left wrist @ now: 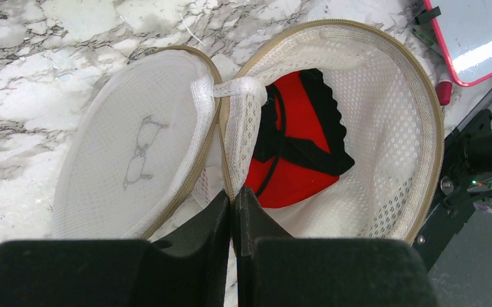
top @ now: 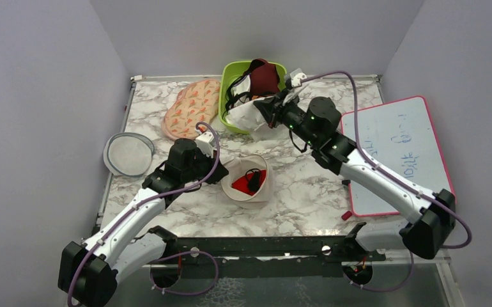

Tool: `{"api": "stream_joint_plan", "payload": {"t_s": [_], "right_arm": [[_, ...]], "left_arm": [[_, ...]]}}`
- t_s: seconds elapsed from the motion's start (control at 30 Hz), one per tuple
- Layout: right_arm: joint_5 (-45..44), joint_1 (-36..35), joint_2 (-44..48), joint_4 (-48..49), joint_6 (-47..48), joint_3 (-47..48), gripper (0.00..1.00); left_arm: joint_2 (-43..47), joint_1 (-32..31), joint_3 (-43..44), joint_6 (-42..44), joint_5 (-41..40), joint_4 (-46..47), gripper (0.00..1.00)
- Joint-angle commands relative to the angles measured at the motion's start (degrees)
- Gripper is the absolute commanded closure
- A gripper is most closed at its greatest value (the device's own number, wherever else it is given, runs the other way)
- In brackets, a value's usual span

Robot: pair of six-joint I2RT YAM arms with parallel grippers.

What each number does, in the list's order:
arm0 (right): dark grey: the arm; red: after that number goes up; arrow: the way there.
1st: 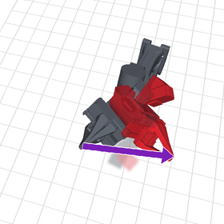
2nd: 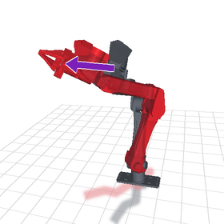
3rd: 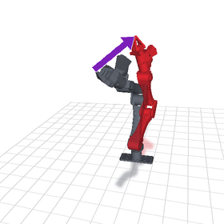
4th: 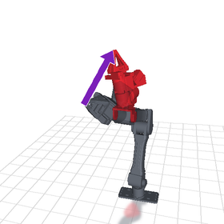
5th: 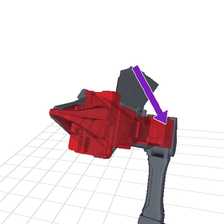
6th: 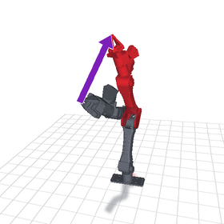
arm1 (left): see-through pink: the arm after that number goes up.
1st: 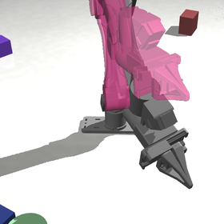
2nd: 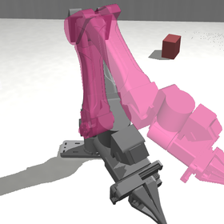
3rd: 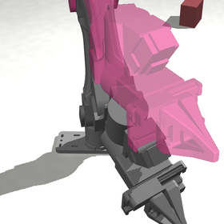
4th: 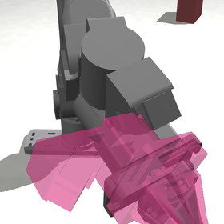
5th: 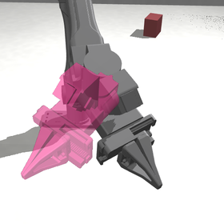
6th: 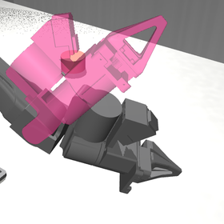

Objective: Unzip the laundry bag and remove the bra
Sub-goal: Pick up the bra from the laundry bag, then place the bra in the bin.

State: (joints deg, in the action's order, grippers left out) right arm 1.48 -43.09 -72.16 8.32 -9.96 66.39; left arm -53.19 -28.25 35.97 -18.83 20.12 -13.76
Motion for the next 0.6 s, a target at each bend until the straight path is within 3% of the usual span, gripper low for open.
{"api": "stream_joint_plan", "payload": {"t_s": [0.0, 0.43, 0.57], "right_arm": [[-2.7, 0.2, -8.0, 8.8, 0.0, 3.7, 0.99], [1.4, 7.3, -37.4, 18.0, -14.4, 19.1, 0.99], [2.5, 10.2, -46.9, 18.7, -15.0, 25.9, 0.99]], "left_arm": [[1.6, -0.1, 1.8, 2.0, -1.7, -0.1, 1.0], [3.8, -0.2, 1.1, 2.7, -1.8, 1.7, 1.0], [3.8, -0.2, 1.1, 2.8, -1.9, 1.6, 1.0]]}}
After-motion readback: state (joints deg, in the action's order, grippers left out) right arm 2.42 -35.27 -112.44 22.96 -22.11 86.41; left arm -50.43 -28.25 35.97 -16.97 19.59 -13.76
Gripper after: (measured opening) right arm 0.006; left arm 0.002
